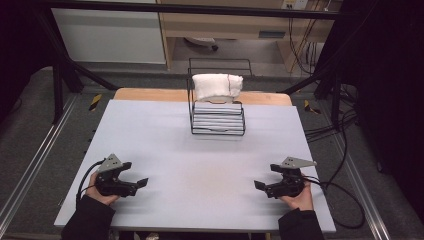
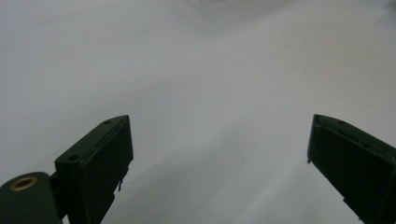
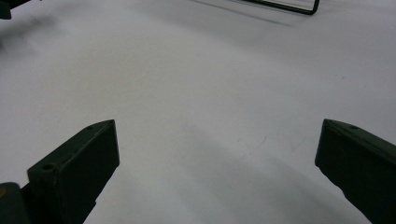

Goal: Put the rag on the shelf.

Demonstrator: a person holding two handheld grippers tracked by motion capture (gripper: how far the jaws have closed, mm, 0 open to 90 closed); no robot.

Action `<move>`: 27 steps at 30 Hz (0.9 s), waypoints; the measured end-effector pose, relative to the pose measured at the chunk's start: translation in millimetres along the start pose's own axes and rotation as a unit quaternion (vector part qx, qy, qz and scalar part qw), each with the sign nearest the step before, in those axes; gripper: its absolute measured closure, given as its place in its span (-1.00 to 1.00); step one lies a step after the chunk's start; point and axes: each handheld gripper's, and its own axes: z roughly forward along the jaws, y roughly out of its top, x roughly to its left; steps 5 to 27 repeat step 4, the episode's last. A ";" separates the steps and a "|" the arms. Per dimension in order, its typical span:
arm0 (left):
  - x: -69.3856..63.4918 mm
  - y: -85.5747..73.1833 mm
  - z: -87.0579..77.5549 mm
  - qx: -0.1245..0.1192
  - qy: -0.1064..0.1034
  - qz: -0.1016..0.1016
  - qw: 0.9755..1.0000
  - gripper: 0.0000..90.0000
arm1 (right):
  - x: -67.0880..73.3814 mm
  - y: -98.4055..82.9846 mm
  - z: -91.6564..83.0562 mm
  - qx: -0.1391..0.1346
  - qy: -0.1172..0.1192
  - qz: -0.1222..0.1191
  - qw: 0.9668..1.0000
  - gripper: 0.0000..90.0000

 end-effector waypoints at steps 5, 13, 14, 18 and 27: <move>-1.1 -0.4 1.6 0.006 -0.001 0.005 1.000 -0.85 | -0.2 -0.9 0.4 0.003 0.001 0.005 1.000 -0.99; -1.1 -0.4 1.6 0.006 -0.001 0.005 1.000 -0.85 | -0.2 -0.9 0.4 0.003 0.001 0.005 1.000 -0.99; -1.1 -0.4 1.6 0.006 -0.001 0.005 1.000 -0.85 | -0.2 -0.9 0.4 0.003 0.001 0.005 1.000 -0.99; -1.1 -0.4 1.6 0.006 -0.001 0.005 1.000 -0.85 | -0.2 -0.9 0.4 0.003 0.001 0.005 1.000 -0.99; -1.1 -0.4 1.6 0.006 -0.001 0.005 1.000 -0.85 | -0.2 -0.9 0.4 0.003 0.001 0.005 1.000 -0.99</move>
